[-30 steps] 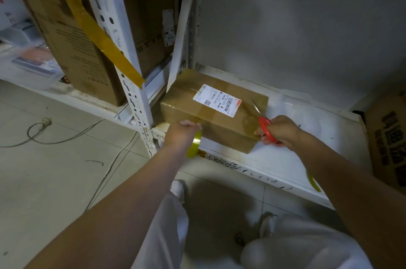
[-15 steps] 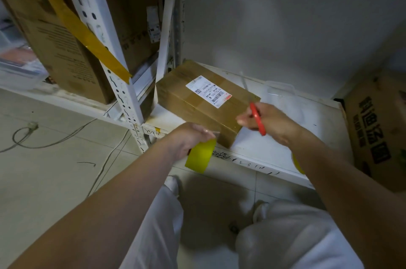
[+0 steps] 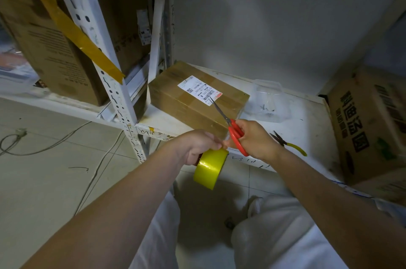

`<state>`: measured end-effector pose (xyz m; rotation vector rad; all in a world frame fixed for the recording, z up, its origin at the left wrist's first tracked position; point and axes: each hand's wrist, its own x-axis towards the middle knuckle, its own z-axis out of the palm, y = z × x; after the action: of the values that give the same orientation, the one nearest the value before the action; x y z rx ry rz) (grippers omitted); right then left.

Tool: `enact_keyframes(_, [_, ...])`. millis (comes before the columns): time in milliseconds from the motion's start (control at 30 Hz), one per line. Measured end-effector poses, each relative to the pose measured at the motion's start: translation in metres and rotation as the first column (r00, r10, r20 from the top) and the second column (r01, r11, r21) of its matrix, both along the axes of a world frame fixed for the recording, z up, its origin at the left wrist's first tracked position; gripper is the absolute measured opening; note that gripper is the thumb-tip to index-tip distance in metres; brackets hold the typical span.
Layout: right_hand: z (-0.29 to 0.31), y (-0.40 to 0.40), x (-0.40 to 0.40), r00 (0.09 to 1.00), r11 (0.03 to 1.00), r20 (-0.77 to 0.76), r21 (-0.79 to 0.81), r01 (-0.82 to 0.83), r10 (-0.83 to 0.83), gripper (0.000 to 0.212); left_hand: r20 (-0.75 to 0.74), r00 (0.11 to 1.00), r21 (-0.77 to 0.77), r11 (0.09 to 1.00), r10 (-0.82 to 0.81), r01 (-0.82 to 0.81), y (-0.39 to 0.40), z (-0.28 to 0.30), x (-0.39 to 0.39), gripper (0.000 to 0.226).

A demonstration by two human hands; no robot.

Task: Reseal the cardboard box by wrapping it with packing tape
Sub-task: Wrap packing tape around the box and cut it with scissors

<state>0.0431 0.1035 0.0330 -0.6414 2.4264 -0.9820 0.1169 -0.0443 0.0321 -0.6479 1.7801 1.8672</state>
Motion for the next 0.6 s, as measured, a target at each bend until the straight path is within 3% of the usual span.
enact_keyframes(133, [-0.008, 0.008, 0.003, 0.995, 0.996, -0.045, 0.009, 0.094, -0.093, 0.026, 0.071, 0.997, 0.097, 0.995, -0.005, -0.002, 0.012, 0.005, 0.006, 0.015])
enact_keyframes(267, [-0.011, 0.009, -0.003, 0.961, 0.966, -0.099, -0.022, 0.258, -0.259, 0.019, 0.072, 0.991, 0.122, 0.986, 0.109, -0.118, 0.023, 0.006, 0.009, 0.057])
enact_keyframes(300, [-0.009, 0.010, -0.005, 0.952, 0.959, -0.110, -0.025, 0.283, -0.284, 0.017, 0.065, 0.981, 0.105, 0.977, 0.180, -0.186, 0.022, 0.003, 0.008, 0.070])
enact_keyframes(367, [-0.008, 0.011, -0.008, 0.945, 0.954, -0.136, -0.020, 0.298, -0.298, 0.017, 0.039, 0.964, 0.040, 0.964, 0.263, -0.265, 0.015, -0.004, 0.009, 0.072])
enact_keyframes(500, [-0.008, 0.004, -0.007, 0.940, 0.959, -0.198, -0.004, 0.283, -0.279, 0.015, -0.007, 0.968, -0.113, 0.962, 0.251, -0.250, 0.010, -0.006, 0.009, 0.048])
enact_keyframes(600, [-0.006, -0.003, -0.002, 0.935, 0.964, -0.240, -0.011, 0.265, -0.260, 0.011, -0.043, 0.969, -0.233, 0.940, 0.245, -0.248, 0.008, -0.003, 0.002, 0.056])
